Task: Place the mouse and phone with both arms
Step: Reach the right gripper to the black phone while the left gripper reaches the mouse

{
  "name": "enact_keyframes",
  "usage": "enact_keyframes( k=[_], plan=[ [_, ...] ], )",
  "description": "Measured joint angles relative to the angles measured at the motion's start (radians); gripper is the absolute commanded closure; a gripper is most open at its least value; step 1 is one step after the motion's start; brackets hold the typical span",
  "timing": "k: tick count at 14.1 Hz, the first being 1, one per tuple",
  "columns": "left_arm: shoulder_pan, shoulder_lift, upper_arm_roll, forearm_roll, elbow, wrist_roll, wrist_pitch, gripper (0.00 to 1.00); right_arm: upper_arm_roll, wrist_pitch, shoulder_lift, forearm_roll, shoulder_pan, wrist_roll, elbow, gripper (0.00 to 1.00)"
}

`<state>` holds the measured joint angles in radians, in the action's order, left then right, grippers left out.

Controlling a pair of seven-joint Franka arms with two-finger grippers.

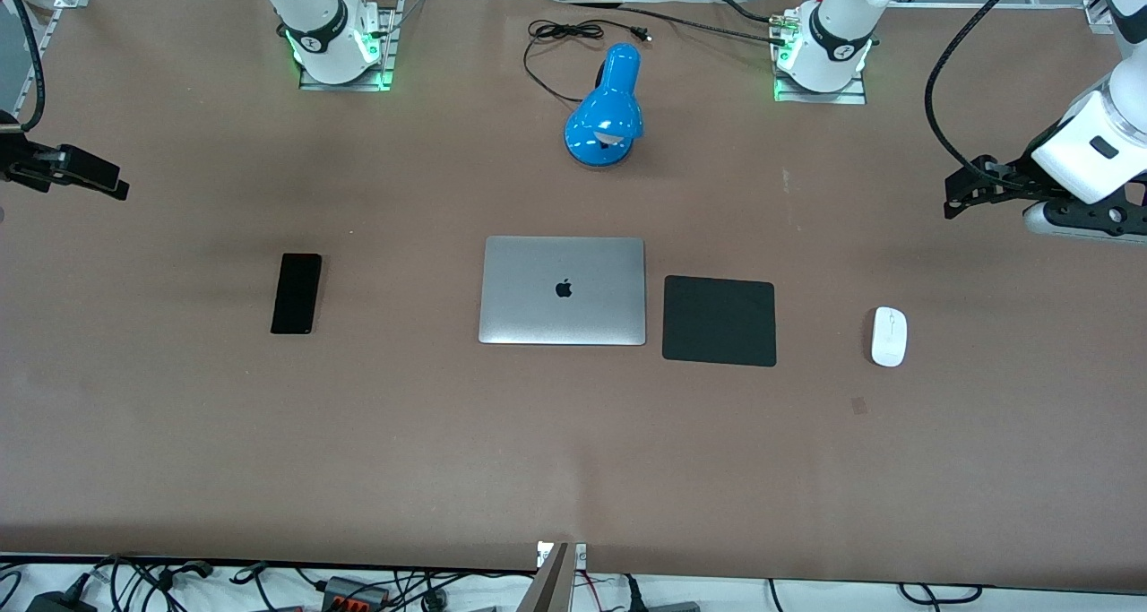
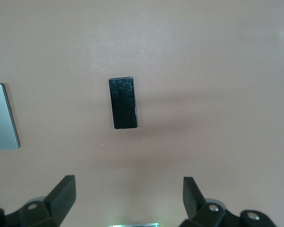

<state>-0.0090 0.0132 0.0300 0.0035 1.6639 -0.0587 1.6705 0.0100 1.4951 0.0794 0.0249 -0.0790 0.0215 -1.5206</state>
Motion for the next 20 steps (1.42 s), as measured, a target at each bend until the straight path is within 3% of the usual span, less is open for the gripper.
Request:
enact_keyframes(
  k=[6, 11, 14, 17, 20],
  plan=[
    [0.000, 0.001, 0.000, 0.000, -0.002, 0.001, -0.002, 0.00, 0.000, 0.007, 0.000, 0.000, -0.003, -0.001, -0.007, 0.00],
    [0.005, 0.071, -0.003, 0.001, -0.104, 0.007, -0.134, 0.00, 0.003, 0.083, 0.007, 0.001, -0.004, -0.003, -0.105, 0.00],
    [0.011, 0.130, -0.010, 0.001, -0.118, 0.007, -0.143, 0.00, 0.004, 0.297, 0.032, 0.001, -0.004, -0.003, -0.270, 0.00],
    [0.035, 0.221, -0.013, 0.017, -0.120, 0.007, -0.126, 0.00, 0.008, 0.609, 0.087, 0.001, -0.003, -0.003, -0.481, 0.00],
    [0.053, 0.334, -0.014, 0.035, -0.108, -0.014, 0.000, 0.00, 0.012, 0.868, 0.174, 0.001, -0.003, -0.003, -0.631, 0.00]
  ],
)
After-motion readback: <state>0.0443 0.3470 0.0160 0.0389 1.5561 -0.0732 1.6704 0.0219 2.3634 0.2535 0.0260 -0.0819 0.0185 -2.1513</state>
